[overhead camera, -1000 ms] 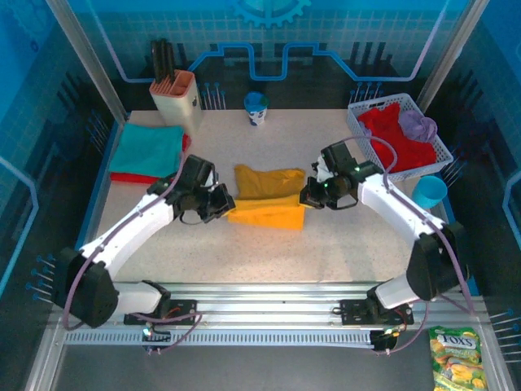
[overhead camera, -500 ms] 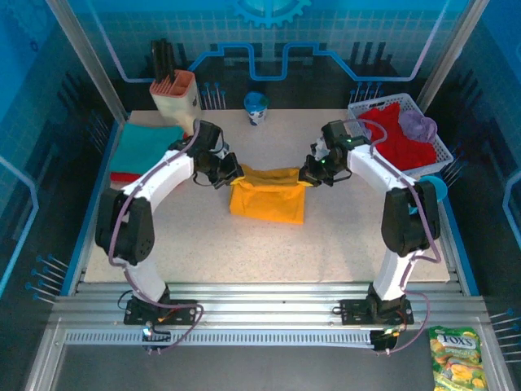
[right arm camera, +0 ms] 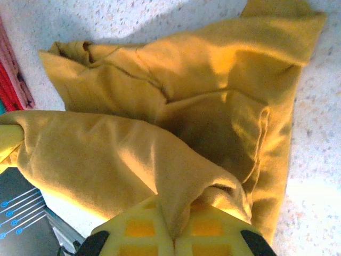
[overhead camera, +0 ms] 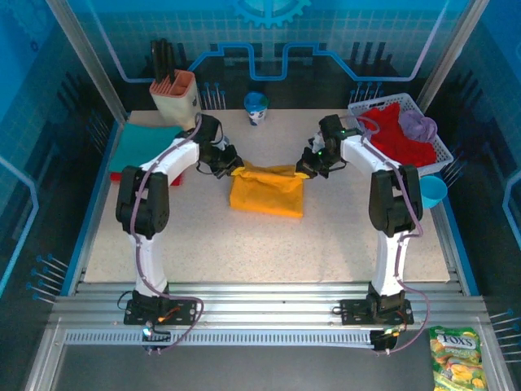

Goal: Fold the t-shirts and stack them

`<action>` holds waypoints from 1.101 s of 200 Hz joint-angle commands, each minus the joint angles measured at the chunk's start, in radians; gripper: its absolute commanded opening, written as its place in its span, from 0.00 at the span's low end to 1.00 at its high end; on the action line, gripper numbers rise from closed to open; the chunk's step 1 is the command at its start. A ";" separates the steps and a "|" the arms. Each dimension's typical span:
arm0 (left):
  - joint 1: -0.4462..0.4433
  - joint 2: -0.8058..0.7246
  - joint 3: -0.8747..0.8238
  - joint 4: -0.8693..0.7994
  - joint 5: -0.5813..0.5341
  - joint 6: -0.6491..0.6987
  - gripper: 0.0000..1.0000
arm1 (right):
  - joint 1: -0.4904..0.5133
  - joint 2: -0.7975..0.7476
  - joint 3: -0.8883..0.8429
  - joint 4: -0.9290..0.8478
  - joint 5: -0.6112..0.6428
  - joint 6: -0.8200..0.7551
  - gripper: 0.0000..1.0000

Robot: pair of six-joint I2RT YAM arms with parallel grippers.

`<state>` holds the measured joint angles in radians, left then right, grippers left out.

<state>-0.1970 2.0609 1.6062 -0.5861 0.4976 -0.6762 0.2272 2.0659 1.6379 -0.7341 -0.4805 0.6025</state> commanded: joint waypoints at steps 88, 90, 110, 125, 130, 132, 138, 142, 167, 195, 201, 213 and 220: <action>0.037 0.164 0.230 0.068 0.086 0.078 0.71 | -0.081 0.067 0.036 0.096 0.004 0.099 0.44; 0.039 0.163 0.232 0.067 0.087 0.080 0.77 | -0.082 0.063 0.033 0.099 0.005 0.100 0.50; 0.063 0.125 0.235 0.059 0.103 0.118 0.89 | -0.082 0.002 -0.018 0.136 0.014 0.101 0.60; 0.072 0.070 0.210 0.043 0.096 0.160 0.99 | -0.069 -0.051 -0.040 0.111 0.056 0.077 0.80; 0.075 0.051 0.200 0.035 0.092 0.169 0.99 | -0.063 -0.072 -0.054 0.109 0.060 0.068 0.81; 0.076 0.040 0.193 0.034 0.092 0.170 0.99 | -0.061 -0.082 -0.058 0.112 0.061 0.066 0.82; 0.076 0.013 0.173 0.045 0.096 0.172 0.99 | -0.052 -0.110 -0.080 0.123 0.060 0.062 0.83; 0.075 -0.008 0.154 0.060 0.100 0.166 0.99 | -0.047 -0.128 -0.095 0.132 0.059 0.063 0.86; 0.057 -0.121 0.013 0.204 0.142 0.064 0.98 | 0.009 -0.228 -0.151 0.163 0.082 0.069 1.00; 0.004 -0.185 -0.105 0.331 0.145 -0.018 0.90 | 0.073 -0.291 -0.213 0.266 0.054 0.136 1.00; -0.008 -0.188 -0.129 0.367 0.146 -0.044 0.88 | 0.085 -0.296 -0.231 0.300 0.038 0.162 1.00; -0.031 -0.185 -0.171 0.446 0.141 -0.091 0.85 | 0.110 -0.304 -0.273 0.389 0.018 0.220 1.00; -0.042 -0.176 -0.182 0.469 0.127 -0.101 0.81 | 0.124 -0.305 -0.294 0.434 0.017 0.249 1.00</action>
<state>-0.1986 1.8706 1.4960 -0.2741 0.6106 -0.6807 0.3134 1.7588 1.4242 -0.4652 -0.4301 0.7368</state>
